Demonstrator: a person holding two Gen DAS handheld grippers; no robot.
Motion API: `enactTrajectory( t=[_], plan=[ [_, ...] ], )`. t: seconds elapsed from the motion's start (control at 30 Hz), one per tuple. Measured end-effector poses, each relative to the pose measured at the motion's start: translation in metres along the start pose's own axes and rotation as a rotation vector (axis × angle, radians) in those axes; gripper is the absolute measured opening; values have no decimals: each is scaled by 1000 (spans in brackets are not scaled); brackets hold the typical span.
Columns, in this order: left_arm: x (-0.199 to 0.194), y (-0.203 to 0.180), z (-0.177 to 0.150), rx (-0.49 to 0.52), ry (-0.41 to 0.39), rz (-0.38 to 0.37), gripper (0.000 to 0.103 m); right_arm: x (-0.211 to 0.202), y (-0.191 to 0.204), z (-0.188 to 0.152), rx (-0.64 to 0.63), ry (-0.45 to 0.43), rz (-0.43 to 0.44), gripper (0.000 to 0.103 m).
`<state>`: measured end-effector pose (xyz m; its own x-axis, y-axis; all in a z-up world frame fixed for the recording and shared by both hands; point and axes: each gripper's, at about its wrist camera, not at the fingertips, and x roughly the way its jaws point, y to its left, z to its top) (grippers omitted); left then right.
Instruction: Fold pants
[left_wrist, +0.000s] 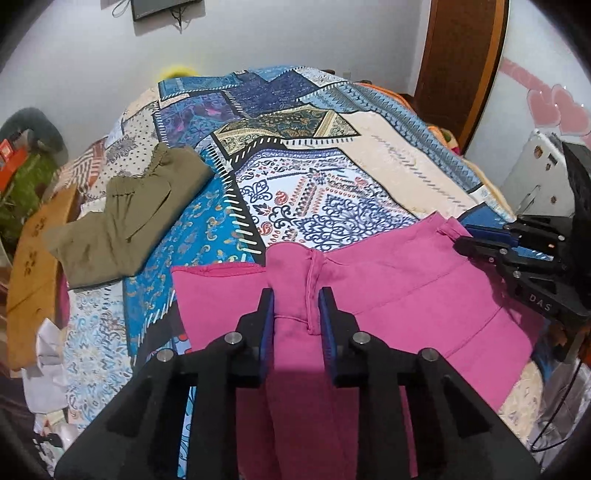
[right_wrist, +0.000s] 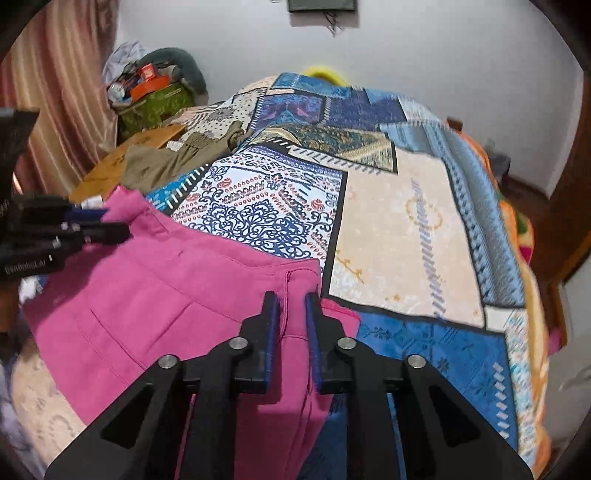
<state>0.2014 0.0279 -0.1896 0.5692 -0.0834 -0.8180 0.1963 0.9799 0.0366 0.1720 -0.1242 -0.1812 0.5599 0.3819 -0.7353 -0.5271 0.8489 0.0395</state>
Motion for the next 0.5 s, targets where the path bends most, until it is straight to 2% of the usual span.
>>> enactTrajectory(
  t=[0.13, 0.23, 0.4, 0.43, 0.47, 0.5],
  plan=[
    [7, -1, -3, -15, 5, 37, 28, 7, -3, 0, -5, 34, -4, 11],
    [2, 3, 0, -48, 16, 25, 30, 5, -6, 1, 14, 46, 0, 11],
    [-24, 1, -2, -44, -7, 21, 33, -12, -6, 7, 32, 53, 10, 14],
    [-30, 0, -4, -38, -17, 21, 40, -15, -5, 8, 32, 51, 7, 14],
    [-37, -2, -6, -33, -32, 20, 52, -20, -5, 9, 33, 49, 8, 16],
    [-42, -2, -8, -32, -44, 20, 58, -25, -5, 9, 38, 46, 13, 17]
  ],
)
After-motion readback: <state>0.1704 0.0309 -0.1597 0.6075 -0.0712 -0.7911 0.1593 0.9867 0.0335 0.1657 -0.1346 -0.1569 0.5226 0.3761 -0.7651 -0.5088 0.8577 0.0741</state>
